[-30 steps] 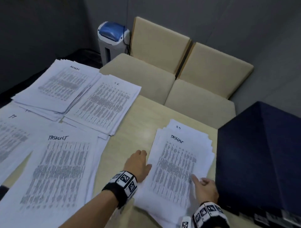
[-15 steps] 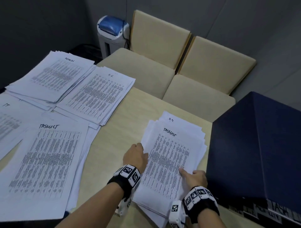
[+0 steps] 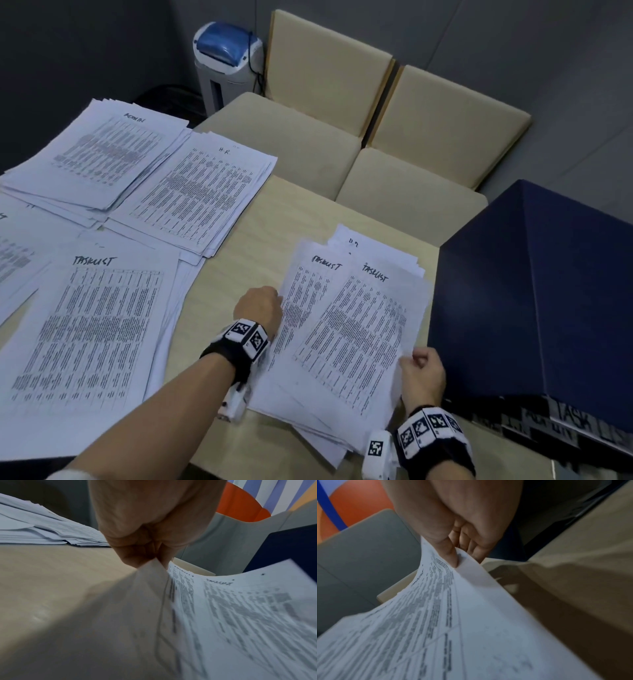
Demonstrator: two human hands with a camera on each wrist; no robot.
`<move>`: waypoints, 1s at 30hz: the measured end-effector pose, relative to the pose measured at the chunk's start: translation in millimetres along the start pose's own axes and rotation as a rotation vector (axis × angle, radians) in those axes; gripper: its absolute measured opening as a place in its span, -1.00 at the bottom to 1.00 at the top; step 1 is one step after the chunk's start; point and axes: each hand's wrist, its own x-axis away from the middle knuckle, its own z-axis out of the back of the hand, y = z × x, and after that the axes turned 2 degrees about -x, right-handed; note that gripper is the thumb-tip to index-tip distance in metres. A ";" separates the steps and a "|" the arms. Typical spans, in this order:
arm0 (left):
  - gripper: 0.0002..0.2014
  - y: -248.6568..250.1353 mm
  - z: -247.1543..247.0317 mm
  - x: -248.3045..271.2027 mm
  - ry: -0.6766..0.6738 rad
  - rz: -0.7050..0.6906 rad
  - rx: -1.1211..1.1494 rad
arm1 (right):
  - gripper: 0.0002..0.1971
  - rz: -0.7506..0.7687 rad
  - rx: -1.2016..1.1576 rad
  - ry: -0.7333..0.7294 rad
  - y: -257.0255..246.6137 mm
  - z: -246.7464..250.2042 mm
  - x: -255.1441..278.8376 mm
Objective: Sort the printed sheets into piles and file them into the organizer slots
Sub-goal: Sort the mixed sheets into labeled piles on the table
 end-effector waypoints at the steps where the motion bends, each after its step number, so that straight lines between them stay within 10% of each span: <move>1: -0.66 1.8 4.2 2.0 0.009 -0.009 -0.122 | -0.76 -0.008 -0.040 -0.012 -1.0 2.8 2.3; 8: -0.66 5.3 16.8 8.5 0.097 -0.217 -0.481 | -0.88 -0.148 -0.215 -0.128 -2.2 -4.8 0.9; 13: -0.93 -4.9 8.5 7.8 0.092 -0.231 -0.023 | -0.87 -0.263 -0.350 -0.202 -7.4 -11.3 0.2; 22: -0.74 -11.4 14.3 16.7 -0.052 0.029 1.097 | -0.81 -0.279 -0.391 -0.320 -20.8 -17.5 -2.6; 28: -0.49 -11.9 -2.0 7.9 0.321 0.070 0.175 | -0.79 -0.288 -0.450 -0.298 -20.5 -16.3 6.5; 30: -0.48 -11.7 -6.1 7.6 0.210 0.013 0.051 | -0.84 -0.285 -0.448 -0.300 -21.8 -16.3 7.3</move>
